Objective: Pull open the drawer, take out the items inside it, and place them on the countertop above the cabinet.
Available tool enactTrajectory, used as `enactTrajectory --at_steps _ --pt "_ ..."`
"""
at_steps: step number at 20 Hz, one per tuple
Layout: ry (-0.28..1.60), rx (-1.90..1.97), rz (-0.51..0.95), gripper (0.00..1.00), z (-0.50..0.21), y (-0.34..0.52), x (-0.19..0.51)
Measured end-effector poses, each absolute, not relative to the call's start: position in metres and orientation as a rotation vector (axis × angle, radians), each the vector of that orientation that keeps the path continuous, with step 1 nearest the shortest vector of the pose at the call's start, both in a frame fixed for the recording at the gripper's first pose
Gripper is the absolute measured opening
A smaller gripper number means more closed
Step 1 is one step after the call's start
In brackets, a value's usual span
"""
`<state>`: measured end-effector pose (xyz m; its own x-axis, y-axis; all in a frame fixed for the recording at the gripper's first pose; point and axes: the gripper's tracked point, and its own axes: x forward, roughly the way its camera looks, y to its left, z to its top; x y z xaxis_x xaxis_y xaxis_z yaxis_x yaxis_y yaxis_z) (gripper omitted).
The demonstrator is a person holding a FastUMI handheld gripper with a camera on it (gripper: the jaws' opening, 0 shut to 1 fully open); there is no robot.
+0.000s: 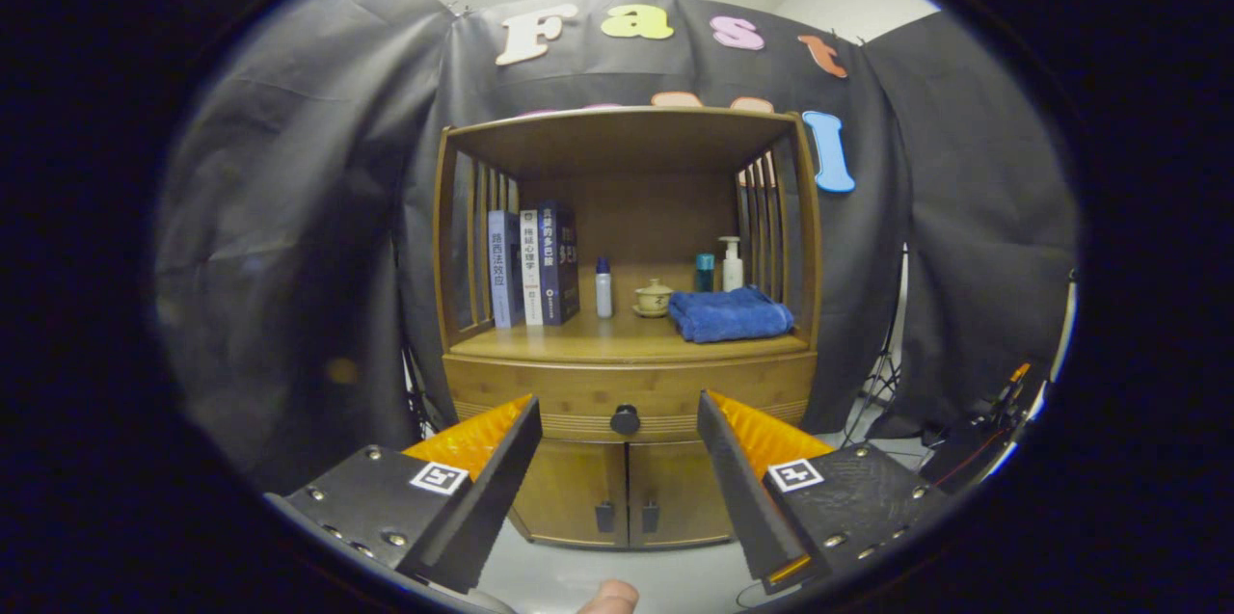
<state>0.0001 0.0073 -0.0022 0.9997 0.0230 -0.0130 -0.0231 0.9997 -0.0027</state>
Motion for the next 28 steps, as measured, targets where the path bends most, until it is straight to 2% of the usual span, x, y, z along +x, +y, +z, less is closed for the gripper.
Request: enactTrajectory --at_steps 15,20,28 --pt "0.004 -0.04 0.005 0.97 -0.031 0.049 0.025" --pt "0.011 -0.04 -0.024 0.97 -0.053 0.043 0.064" --pt "0.087 0.002 -0.092 0.97 -0.118 0.017 0.168"
